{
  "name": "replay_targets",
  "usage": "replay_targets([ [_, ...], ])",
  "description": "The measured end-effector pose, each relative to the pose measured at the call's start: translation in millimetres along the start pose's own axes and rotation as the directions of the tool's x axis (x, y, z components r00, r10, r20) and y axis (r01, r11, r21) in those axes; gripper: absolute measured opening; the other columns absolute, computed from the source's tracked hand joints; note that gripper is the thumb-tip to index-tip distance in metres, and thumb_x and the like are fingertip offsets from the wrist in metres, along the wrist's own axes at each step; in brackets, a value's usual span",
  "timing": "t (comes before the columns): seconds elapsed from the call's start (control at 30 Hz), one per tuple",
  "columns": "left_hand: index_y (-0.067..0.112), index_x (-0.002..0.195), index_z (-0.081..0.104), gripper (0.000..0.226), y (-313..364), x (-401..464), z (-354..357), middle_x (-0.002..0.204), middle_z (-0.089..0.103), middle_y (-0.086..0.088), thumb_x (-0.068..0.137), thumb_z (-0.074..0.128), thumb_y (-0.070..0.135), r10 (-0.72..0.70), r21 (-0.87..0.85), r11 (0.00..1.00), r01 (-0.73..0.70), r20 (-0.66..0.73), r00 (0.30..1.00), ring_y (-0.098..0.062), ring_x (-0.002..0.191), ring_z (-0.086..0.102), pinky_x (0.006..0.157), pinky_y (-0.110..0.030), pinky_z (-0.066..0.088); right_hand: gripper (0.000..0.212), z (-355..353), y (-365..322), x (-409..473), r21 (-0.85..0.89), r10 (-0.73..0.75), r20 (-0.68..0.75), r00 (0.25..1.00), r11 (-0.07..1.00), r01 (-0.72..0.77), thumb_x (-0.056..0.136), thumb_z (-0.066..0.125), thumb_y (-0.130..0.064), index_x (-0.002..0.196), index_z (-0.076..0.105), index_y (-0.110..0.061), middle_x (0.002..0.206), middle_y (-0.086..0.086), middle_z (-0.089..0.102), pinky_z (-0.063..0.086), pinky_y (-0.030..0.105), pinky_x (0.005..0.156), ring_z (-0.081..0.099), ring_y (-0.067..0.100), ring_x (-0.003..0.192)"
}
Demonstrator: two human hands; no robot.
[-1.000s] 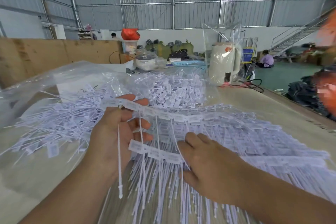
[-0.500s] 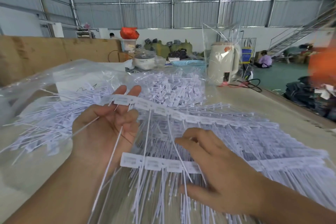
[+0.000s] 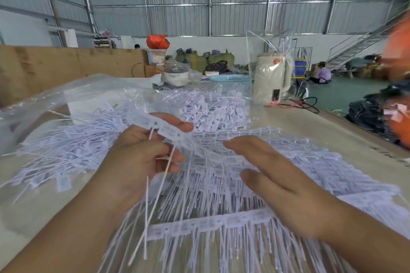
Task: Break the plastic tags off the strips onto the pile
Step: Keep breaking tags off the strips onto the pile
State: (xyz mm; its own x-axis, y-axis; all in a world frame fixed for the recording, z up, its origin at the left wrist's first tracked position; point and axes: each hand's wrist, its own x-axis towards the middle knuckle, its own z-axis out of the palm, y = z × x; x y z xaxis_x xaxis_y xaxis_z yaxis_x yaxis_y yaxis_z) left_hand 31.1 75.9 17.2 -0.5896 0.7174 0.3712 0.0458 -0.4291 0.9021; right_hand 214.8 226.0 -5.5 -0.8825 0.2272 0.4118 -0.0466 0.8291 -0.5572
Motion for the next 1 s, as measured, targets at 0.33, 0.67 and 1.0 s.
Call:
replay_targets([
  [0.33,0.023,0.066,0.071,0.031,-5,-2,6,0.088,0.075,-0.008,0.067,0.053,-0.002,-0.028,-0.196,0.980,0.047,0.100,0.995,-0.013,0.048,0.060,0.046,-0.023,0.050,0.014,-4,27,27,-0.662,0.170,-0.014,0.985,0.737,-0.136,0.095,0.041,-0.019,0.084,0.038,-0.027,0.081,-0.008,0.039,0.037,0.037,0.100,0.035,0.015,0.080],
  [0.67,0.012,0.087,0.066,0.019,-9,1,3,0.102,0.073,-0.011,0.072,0.056,0.007,-0.075,-0.212,0.975,0.060,-0.067,0.995,-0.015,0.058,0.063,0.045,-0.023,0.050,0.019,-24,-2,19,-0.786,-0.129,-0.206,0.970,0.612,-0.086,0.082,0.053,-0.017,0.091,0.068,-0.011,0.081,0.005,0.051,0.043,0.041,0.068,0.044,0.027,0.076],
  [1.0,0.008,0.083,0.065,0.010,1,0,6,0.066,0.069,-0.007,0.077,0.057,0.008,-0.231,-0.623,0.777,0.093,-0.144,0.962,-0.014,0.053,0.067,0.050,-0.018,0.056,0.029,-46,-16,19,-0.656,-0.119,-0.368,0.922,0.736,-0.167,0.074,0.049,-0.025,0.080,0.073,-0.008,0.071,0.006,0.054,0.051,0.042,0.058,0.051,0.031,0.074],
])
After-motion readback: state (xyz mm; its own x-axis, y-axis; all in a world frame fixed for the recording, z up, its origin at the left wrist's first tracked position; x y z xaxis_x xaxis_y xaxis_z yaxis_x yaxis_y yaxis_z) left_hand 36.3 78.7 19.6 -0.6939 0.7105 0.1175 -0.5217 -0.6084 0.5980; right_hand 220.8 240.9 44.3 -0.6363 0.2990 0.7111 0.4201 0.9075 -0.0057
